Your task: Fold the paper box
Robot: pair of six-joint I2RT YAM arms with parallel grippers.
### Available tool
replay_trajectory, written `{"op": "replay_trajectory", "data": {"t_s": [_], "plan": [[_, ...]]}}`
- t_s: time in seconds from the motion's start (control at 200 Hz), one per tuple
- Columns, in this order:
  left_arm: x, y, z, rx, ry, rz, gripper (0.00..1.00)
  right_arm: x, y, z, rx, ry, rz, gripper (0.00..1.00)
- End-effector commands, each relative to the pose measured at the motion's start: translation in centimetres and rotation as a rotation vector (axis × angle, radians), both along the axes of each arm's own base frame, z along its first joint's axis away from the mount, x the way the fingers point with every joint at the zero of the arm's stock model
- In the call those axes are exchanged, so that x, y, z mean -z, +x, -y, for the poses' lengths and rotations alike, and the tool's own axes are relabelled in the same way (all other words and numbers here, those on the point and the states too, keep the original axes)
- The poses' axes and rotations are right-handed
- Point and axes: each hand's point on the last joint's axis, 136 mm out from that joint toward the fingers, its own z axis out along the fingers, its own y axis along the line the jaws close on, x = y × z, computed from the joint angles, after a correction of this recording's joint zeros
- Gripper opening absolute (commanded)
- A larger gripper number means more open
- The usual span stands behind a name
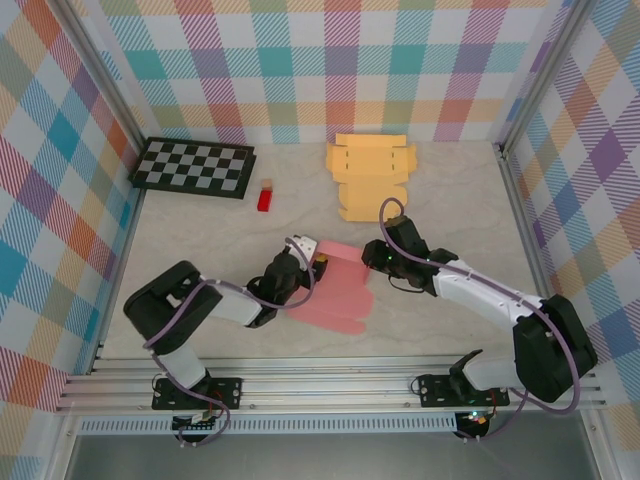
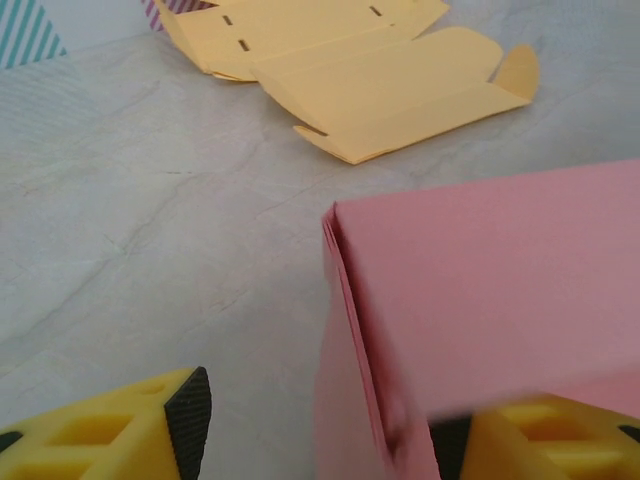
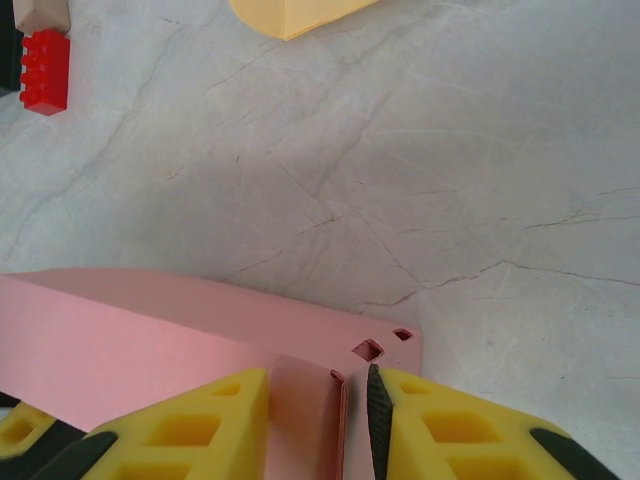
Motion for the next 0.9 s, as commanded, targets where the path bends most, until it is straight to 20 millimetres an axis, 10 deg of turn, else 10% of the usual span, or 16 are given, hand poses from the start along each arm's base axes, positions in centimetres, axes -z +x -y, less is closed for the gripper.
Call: {"op": "replay_trajectory", "data": {"t_s": [0.0, 0.245, 0.895], "plan": [[-1.2, -2.1, -0.4, 0.081, 0.003, -0.034, 0.61, 3.3, -2.4, 2.5, 0.026, -0.113, -0.112, 0.32], [0.5, -3.2, -2.4, 0.159, 0.059, -0.135, 0.62, 2.5, -1.9, 2.2, 0.012, -0.112, -0.085, 0.32], [3.7, 3.7, 0.2, 0.049, 0.02, -0.118, 0.46, 2.7, -2.2, 1.9, -0.025, -0.126, -0.113, 0.32]]}}
